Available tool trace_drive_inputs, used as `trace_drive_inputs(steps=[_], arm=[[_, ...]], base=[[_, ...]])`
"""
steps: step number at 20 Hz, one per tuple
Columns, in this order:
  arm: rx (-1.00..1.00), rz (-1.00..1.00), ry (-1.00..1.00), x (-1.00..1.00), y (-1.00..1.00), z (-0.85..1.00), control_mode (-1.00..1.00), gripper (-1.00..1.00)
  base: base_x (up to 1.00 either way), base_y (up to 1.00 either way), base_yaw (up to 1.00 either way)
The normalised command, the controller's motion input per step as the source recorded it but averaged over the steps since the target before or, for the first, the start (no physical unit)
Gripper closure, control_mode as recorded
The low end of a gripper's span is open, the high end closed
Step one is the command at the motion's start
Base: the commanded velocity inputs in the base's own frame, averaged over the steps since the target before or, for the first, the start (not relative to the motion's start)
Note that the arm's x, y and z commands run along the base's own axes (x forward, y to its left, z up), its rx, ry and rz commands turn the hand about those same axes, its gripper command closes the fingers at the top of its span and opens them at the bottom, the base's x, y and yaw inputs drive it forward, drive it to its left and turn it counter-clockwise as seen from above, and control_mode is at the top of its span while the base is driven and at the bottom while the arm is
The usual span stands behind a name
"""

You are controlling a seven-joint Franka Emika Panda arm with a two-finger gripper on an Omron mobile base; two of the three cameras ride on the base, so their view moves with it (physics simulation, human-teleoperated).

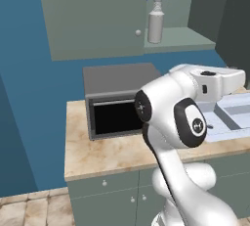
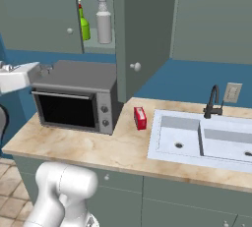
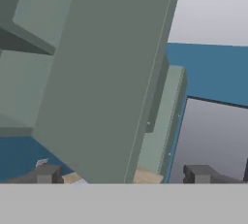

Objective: Pick the spray and spray from the cabinet and place them on the counter.

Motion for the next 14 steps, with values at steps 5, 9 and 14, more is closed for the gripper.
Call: trace_drive_inputs(steps=[5, 9, 14], arm=[[-0.01, -0.11, 0.0, 0.17, -0.5, 0.0, -1.0, -1.0], [0.0, -0.07, 0.02, 0.21, -0.48, 0.02, -1.0, -1.0], [0.0, -0.06, 0.04, 0.25, -0.46, 0.06, -1.0, -1.0]], base=[[0.0, 0.0, 0.0], [0.0, 0.0, 0.0], [0.0, 0.0, 0.0]])
